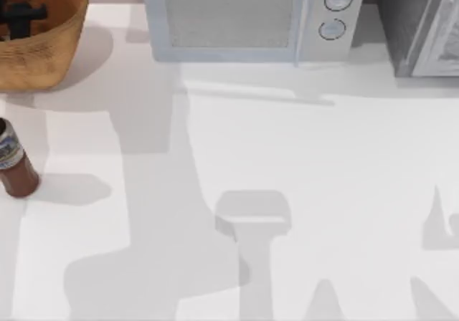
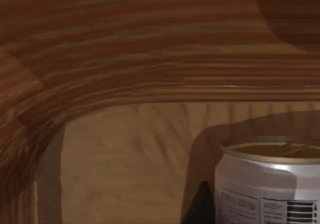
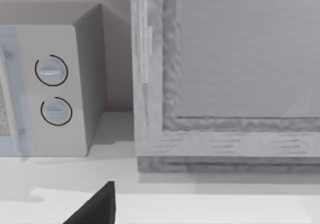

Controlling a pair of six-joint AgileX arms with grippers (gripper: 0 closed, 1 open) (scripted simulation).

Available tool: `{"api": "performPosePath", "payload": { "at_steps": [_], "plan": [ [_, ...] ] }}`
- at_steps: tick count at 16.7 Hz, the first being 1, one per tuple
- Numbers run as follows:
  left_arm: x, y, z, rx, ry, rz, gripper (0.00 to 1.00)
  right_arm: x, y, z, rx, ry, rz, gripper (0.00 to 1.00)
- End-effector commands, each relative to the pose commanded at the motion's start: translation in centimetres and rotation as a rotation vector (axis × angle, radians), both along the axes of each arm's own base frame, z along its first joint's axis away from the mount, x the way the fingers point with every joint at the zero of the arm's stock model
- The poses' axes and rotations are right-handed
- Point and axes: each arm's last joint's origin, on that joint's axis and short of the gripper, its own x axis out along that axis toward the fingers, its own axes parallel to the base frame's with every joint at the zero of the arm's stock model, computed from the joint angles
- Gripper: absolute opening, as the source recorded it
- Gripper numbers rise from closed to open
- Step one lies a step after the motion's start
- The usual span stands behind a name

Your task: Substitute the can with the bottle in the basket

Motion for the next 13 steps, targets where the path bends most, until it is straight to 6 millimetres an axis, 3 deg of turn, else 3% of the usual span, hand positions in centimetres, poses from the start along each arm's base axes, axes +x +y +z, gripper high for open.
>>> {"api": "performPosePath", "payload": {
  "at_steps": [4, 8, 10, 13],
  "plan": [
    [-0.7, -0.1, 1.5, 0.024, 0.001, 0.020, 0.00, 0.0, 0.0, 0.0, 0.000, 0.000, 0.000, 1.00],
    [-3.1, -1.2, 7.2, 0.084, -0.081, 0.036, 0.00, 0.0, 0.0, 0.0, 0.000, 0.000, 0.000, 1.00],
    [-5.7, -2.2, 11.1, 0.118, -0.159, 0.040, 0.00, 0.0, 0.0, 0.0, 0.000, 0.000, 0.000, 1.00],
    [-11.7, -4.0, 16.8, 0.164, -0.308, 0.046, 0.00, 0.0, 0.0, 0.0, 0.000, 0.000, 0.000, 1.00]
  ]
}}
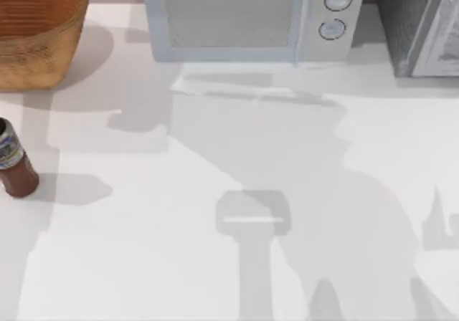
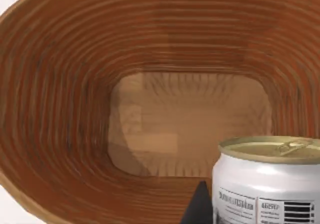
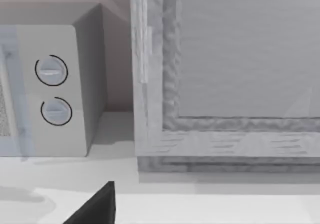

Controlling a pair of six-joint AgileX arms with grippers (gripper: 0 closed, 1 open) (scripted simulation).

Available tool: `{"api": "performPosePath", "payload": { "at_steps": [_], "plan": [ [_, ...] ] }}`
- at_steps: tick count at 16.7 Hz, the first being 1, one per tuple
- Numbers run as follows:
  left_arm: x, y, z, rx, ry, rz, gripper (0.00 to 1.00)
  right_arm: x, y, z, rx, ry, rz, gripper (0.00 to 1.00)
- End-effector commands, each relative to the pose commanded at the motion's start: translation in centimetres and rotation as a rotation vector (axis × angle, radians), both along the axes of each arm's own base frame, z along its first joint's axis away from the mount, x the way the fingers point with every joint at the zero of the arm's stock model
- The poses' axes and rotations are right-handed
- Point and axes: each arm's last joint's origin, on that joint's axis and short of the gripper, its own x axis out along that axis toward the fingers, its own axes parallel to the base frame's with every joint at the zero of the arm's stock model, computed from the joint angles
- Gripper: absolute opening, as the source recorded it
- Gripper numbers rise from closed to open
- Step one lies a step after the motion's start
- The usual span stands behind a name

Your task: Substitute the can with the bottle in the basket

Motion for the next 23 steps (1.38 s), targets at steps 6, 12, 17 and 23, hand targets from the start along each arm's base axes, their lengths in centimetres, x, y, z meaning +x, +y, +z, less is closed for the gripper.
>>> {"api": "performPosePath", "payload": {
  "at_steps": [6, 12, 17, 23],
  "plan": [
    [-16.8, -2.8, 3.1, 0.051, -0.330, 0.003, 0.00, 0.0, 0.0, 0.0, 0.000, 0.000, 0.000, 1.00],
    [-28.9, -3.9, -4.7, 0.037, -0.656, -0.003, 0.00, 0.0, 0.0, 0.0, 0.000, 0.000, 0.000, 1.00],
    [-32.0, -4.1, -12.4, 0.004, -0.845, -0.013, 0.00, 0.0, 0.0, 0.0, 0.000, 0.000, 0.000, 1.00],
    [-32.3, -4.2, -15.6, -0.015, -0.923, -0.015, 0.00, 0.0, 0.0, 0.0, 0.000, 0.000, 0.000, 1.00]
  ]
}}
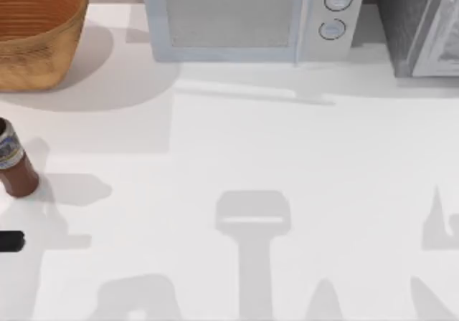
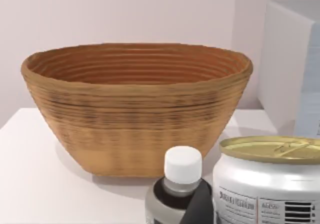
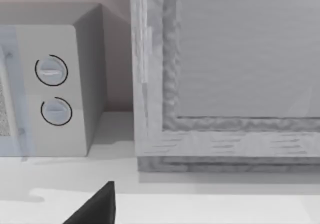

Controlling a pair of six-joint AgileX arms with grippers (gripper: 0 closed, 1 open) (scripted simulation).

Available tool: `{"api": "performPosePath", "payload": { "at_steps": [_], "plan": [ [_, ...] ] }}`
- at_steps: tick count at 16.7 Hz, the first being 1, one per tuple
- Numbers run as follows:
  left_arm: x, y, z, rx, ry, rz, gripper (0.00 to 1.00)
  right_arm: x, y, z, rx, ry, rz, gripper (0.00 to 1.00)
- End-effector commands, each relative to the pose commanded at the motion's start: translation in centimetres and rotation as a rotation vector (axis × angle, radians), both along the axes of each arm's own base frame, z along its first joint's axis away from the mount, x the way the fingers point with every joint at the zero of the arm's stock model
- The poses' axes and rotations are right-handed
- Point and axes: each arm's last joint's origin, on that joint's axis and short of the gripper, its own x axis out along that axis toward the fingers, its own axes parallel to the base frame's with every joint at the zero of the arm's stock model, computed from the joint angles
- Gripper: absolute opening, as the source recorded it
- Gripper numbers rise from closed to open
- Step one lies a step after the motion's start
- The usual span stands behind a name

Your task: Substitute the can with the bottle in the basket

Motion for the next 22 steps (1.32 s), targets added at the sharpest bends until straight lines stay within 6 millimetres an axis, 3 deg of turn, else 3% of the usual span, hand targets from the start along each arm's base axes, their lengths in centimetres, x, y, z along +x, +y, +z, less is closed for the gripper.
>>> {"api": "performPosePath", "payload": {
  "at_steps": [6, 11, 17, 22],
  "plan": [
    [0.0, 0.0, -0.1, 0.002, 0.006, 0.001, 0.00, 0.0, 0.0, 0.0, 0.000, 0.000, 0.000, 1.00],
    [0.7, -0.5, 2.8, 0.006, -0.038, -0.091, 0.00, 0.0, 0.0, 0.0, 0.000, 0.000, 0.000, 1.00],
    [4.4, -1.6, 6.3, 0.016, -0.026, -0.252, 0.00, 0.0, 0.0, 0.0, 0.000, 0.000, 0.000, 1.00],
    [8.1, -2.8, 7.9, 0.021, -0.033, -0.387, 0.00, 0.0, 0.0, 0.0, 0.000, 0.000, 0.000, 1.00]
  ]
}}
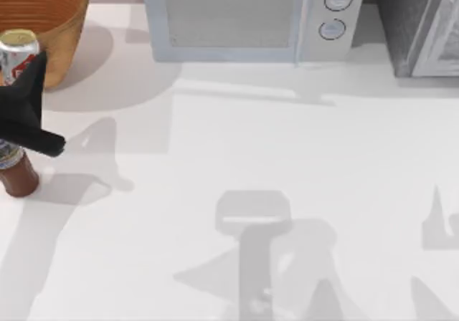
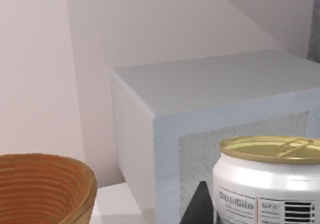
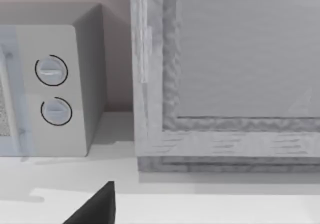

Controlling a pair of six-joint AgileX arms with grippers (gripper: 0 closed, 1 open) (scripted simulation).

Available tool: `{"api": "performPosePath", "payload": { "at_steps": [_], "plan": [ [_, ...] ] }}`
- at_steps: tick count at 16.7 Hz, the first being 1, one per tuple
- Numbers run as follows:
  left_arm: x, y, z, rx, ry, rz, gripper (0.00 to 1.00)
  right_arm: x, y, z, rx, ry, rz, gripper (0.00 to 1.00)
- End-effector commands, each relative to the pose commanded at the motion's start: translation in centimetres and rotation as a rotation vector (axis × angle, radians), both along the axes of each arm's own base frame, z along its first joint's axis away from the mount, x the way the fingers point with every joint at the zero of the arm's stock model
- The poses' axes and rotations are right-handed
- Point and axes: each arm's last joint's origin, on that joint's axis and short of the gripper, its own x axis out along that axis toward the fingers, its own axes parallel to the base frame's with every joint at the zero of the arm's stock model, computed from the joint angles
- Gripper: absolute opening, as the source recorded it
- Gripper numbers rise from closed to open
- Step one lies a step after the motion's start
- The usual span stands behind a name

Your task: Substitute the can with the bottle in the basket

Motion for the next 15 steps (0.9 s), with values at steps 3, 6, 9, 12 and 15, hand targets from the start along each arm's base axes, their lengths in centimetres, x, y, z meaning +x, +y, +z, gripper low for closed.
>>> {"api": "performPosePath", "payload": {
  "at_steps": [3, 6, 9, 12, 15],
  "plan": [
    [2.3, -0.8, 0.2, 0.002, 0.002, -0.074, 0.00, 0.0, 0.0, 0.0, 0.000, 0.000, 0.000, 1.00],
    [4.6, -1.7, -0.1, 0.003, 0.009, -0.146, 0.00, 0.0, 0.0, 0.0, 0.000, 0.000, 0.000, 1.00],
    [6.6, -2.6, -0.8, 0.004, 0.015, -0.221, 0.00, 0.0, 0.0, 0.0, 0.000, 0.000, 0.000, 1.00],
    [8.6, -3.5, -1.9, 0.004, 0.029, -0.289, 0.00, 0.0, 0.0, 0.0, 0.000, 0.000, 0.000, 1.00],
    [10.3, -4.2, -3.3, 0.006, 0.038, -0.349, 0.00, 0.0, 0.0, 0.0, 0.000, 0.000, 0.000, 1.00]
  ]
}}
